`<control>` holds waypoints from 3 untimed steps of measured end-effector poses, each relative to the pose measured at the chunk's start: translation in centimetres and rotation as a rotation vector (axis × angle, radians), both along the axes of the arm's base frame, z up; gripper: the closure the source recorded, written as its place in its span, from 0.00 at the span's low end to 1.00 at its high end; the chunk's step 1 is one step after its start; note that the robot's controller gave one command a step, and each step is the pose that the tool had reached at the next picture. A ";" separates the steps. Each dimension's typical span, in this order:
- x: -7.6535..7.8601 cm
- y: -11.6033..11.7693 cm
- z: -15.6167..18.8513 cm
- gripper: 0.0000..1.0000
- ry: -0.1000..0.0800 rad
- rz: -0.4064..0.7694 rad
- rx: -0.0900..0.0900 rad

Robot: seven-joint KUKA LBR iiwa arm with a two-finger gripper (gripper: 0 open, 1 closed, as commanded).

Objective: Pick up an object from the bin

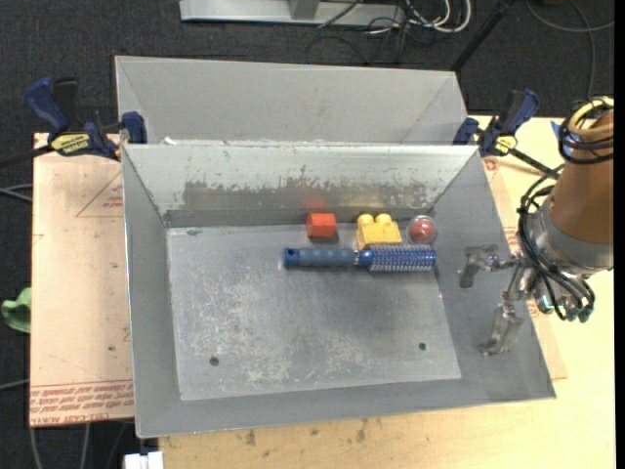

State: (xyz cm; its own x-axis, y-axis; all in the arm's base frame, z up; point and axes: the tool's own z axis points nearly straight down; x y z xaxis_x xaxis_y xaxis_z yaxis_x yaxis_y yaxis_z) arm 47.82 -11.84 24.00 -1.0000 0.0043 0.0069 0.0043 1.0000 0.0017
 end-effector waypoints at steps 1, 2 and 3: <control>6.6 -0.1 -9.5 0.00 -0.004 0.102 0.001; 12.0 7.0 -13.4 0.00 -0.010 0.135 0.003; 17.0 5.6 -16.8 0.00 -0.019 0.102 0.000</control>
Offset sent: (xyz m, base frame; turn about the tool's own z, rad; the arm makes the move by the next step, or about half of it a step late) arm 0.0654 -0.0024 -0.0899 -0.1038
